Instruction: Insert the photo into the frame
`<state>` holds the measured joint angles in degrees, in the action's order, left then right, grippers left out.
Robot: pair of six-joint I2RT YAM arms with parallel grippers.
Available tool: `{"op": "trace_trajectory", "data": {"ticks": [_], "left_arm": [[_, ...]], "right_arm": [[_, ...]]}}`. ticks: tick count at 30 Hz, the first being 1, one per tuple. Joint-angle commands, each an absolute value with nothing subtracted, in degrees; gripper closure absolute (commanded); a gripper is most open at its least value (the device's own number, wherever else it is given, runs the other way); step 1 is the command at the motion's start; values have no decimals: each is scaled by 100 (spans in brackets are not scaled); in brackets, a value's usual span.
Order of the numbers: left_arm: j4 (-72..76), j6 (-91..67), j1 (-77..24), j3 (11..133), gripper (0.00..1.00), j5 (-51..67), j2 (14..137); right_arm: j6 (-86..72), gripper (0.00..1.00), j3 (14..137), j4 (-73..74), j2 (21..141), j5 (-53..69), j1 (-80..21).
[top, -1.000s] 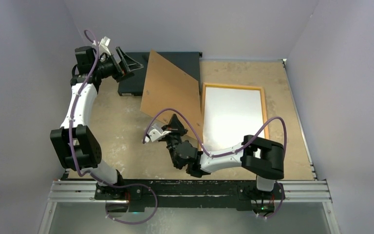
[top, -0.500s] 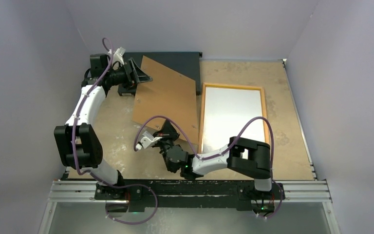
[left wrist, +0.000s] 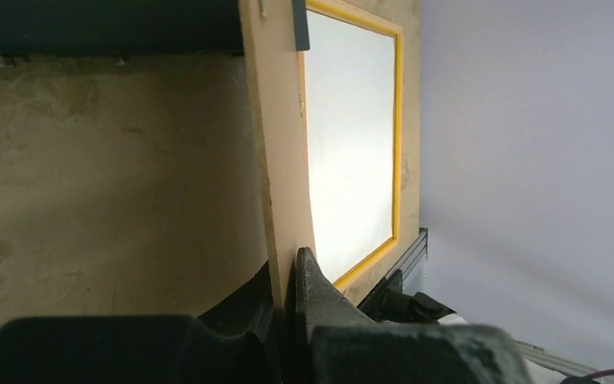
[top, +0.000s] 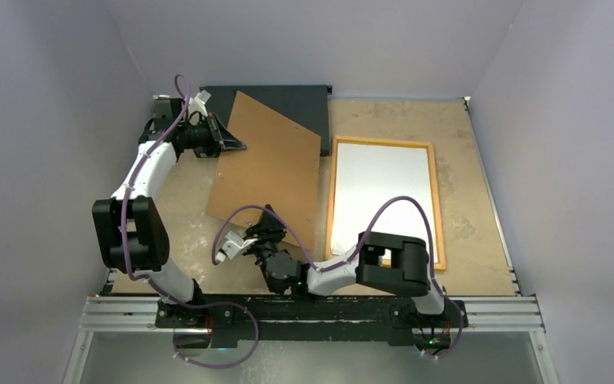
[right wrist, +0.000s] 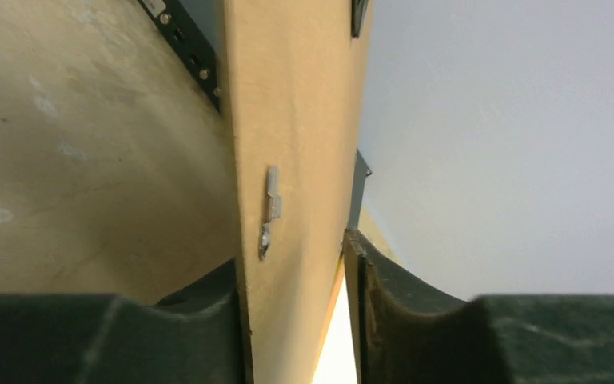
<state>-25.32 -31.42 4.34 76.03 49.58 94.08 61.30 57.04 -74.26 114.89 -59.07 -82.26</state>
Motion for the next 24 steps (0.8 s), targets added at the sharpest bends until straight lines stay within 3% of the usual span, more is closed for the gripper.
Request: {"op": "trace_trajectory", "data": {"ticks": [1,6,16,24], "left_arm": [[-2165,-2757,437,7598,100,5084,9368],[-1817,-3164,444,7685,100,5026,9313],[-1098,-4004,543,8412,100,5276,9511],[-620,-4193,733,9222,100,5696,9526]], "right_arm": [[6136,45,6092,-8304,11476,-6114,-8408],[6613,3,6207,-8873,11894,-6327,-8611],[6260,1,6226,-8406,11819,-6451,-8676],[2624,1,6056,-4367,10255,-5320,-8454]]}}
